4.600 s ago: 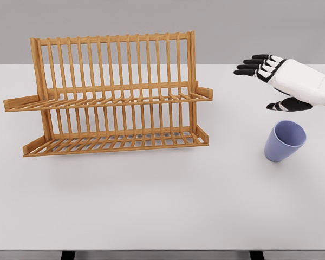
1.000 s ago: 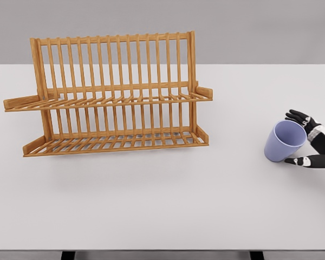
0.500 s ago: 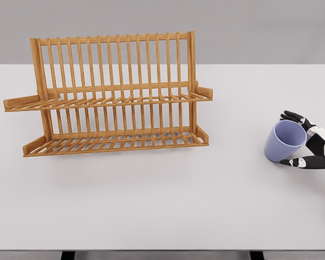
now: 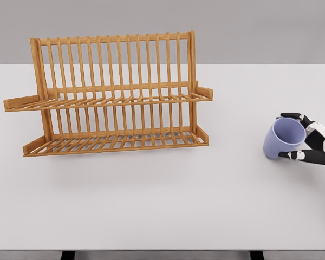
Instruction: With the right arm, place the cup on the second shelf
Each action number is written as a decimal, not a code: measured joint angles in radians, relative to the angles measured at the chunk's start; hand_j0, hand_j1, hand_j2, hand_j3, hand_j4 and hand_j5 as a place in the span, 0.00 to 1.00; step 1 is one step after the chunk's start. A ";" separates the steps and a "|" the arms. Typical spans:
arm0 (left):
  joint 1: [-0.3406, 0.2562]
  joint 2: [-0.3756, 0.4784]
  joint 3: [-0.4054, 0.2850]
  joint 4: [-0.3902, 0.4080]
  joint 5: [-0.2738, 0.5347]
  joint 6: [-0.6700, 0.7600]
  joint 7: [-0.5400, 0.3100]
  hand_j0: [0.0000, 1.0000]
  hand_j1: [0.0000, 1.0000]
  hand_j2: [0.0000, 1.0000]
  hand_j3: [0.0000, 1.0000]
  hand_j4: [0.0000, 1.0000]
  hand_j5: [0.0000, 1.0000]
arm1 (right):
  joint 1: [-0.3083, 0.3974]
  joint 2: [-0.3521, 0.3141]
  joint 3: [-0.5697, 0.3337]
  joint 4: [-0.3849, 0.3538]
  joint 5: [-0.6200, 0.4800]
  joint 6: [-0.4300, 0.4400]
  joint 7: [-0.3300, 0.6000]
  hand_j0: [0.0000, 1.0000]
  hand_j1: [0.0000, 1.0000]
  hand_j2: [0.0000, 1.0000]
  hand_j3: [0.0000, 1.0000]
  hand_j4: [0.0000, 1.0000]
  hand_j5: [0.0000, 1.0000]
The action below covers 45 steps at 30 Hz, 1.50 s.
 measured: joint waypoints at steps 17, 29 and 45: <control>0.000 0.000 0.000 0.000 0.000 0.000 0.000 1.00 1.00 1.00 1.00 1.00 1.00 | -0.196 0.063 0.005 -0.043 0.028 -0.001 0.000 0.62 0.62 0.62 0.62 0.62 0.62; 0.000 0.000 0.000 0.000 0.000 0.000 0.000 1.00 1.00 1.00 1.00 1.00 1.00 | -0.333 0.168 0.007 -0.042 0.145 -0.001 0.000 0.62 0.62 0.62 0.62 0.62 0.62; 0.000 0.000 0.000 0.000 0.000 0.000 0.000 1.00 1.00 1.00 1.00 1.00 1.00 | -0.445 0.229 0.015 -0.037 0.213 -0.001 0.000 0.62 0.62 0.62 0.62 0.62 0.62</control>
